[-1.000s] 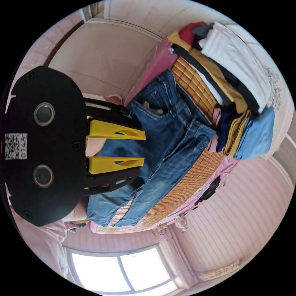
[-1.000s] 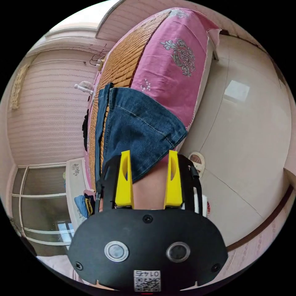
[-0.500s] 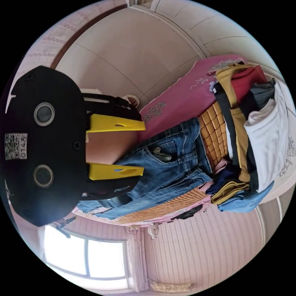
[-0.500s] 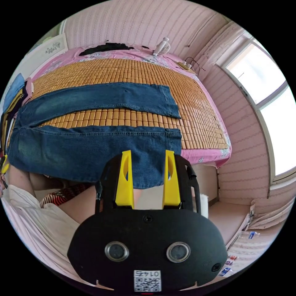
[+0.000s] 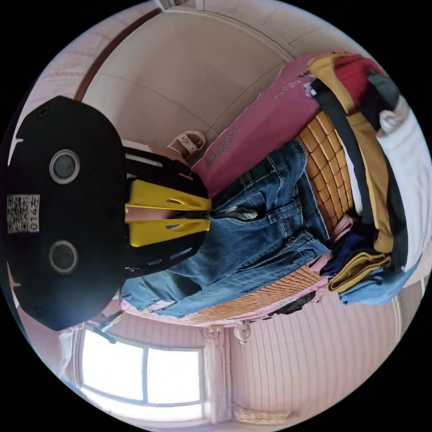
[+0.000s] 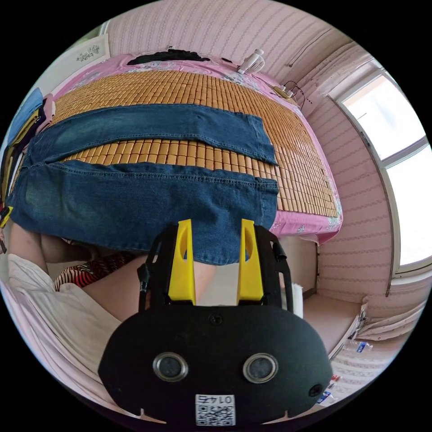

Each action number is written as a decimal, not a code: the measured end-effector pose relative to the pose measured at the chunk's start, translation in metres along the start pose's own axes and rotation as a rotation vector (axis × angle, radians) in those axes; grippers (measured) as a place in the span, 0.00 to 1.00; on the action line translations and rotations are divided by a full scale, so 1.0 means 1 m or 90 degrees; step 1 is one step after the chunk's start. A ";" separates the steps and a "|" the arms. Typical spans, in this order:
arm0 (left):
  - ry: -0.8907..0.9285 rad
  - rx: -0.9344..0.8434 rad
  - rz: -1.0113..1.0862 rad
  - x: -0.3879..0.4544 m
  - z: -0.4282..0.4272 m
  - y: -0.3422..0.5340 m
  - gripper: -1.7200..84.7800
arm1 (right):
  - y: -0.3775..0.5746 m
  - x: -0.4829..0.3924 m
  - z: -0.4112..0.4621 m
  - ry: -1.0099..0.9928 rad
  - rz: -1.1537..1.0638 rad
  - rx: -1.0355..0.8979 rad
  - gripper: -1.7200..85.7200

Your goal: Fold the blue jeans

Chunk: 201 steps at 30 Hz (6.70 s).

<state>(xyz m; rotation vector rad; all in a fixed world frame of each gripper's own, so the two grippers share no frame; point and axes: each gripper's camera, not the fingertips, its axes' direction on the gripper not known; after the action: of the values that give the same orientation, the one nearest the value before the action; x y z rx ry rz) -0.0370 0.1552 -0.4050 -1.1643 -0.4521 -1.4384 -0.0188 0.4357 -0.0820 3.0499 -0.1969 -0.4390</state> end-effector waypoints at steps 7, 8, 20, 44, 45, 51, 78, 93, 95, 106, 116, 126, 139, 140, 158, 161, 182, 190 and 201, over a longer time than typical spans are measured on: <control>-0.031 0.089 0.082 0.014 -0.049 0.007 0.02 | 0.022 0.039 0.023 -0.065 0.075 -0.001 0.18; -0.036 0.082 0.077 0.010 -0.048 0.007 0.02 | 0.031 0.056 0.033 -0.113 0.128 -0.002 0.18; 0.027 0.108 -0.075 -0.058 -0.059 0.023 0.11 | 0.156 0.172 0.171 -0.473 0.611 -0.090 0.21; 0.068 0.090 -0.043 -0.046 -0.056 0.014 0.01 | 0.172 0.219 0.115 -0.487 0.462 0.086 0.03; 0.065 0.092 -0.035 -0.044 -0.056 0.018 0.01 | 0.171 0.216 0.110 -0.465 0.449 0.086 0.03; 0.083 0.108 -0.001 -0.026 -0.070 0.029 0.01 | 0.166 0.217 0.074 -0.427 0.421 0.138 0.03; -0.054 0.111 0.078 0.211 0.046 -0.175 0.12 | -0.185 0.136 0.057 -0.248 0.291 0.070 0.12; -0.381 -0.119 0.362 0.283 0.150 -0.126 0.01 | -0.175 0.029 0.063 -0.091 -0.005 -0.119 0.02; -0.370 -0.119 0.343 0.278 0.148 -0.124 0.01 | -0.157 0.022 0.053 -0.086 -0.013 -0.126 0.02; -0.299 -0.052 0.481 0.317 0.115 -0.055 0.01 | -0.055 0.013 -0.023 -0.084 0.077 -0.060 0.01; -0.128 -0.012 0.657 0.361 0.087 0.061 0.01 | -0.025 -0.042 -0.076 -0.131 0.005 0.023 0.01; -0.066 -0.077 0.714 0.416 0.161 0.119 0.09 | -0.077 -0.162 -0.122 -0.212 -0.204 0.097 0.06; -0.058 -0.092 0.750 0.480 0.266 0.165 0.07 | -0.171 -0.371 -0.129 -0.252 -0.414 0.096 0.07; -0.063 -0.084 0.746 0.480 0.268 0.167 0.06 | -0.177 -0.384 -0.122 -0.223 -0.413 0.077 0.04; 0.016 -0.063 0.802 0.491 0.282 0.197 0.01 | -0.300 -0.479 -0.135 -0.238 -0.475 0.012 0.01; -0.012 -0.103 0.830 0.500 0.308 0.209 0.01 | -0.334 -0.510 -0.125 -0.205 -0.483 -0.007 0.01; -0.058 -0.192 0.875 0.527 0.323 0.247 0.01 | -0.372 -0.574 -0.108 -0.112 -0.636 0.006 0.02; -0.087 -0.157 0.935 0.529 0.329 0.271 0.01 | -0.354 -0.576 -0.102 -0.029 -0.699 0.045 0.01; -0.078 -0.165 0.934 0.533 0.328 0.274 0.01 | -0.341 -0.530 -0.081 -0.046 -0.691 0.050 0.01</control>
<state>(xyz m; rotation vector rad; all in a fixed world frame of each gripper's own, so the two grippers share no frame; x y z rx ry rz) 0.4285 0.0758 0.0889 -1.2967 0.5001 -0.1291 -0.4600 0.8470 0.1181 2.9108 1.4980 -0.5578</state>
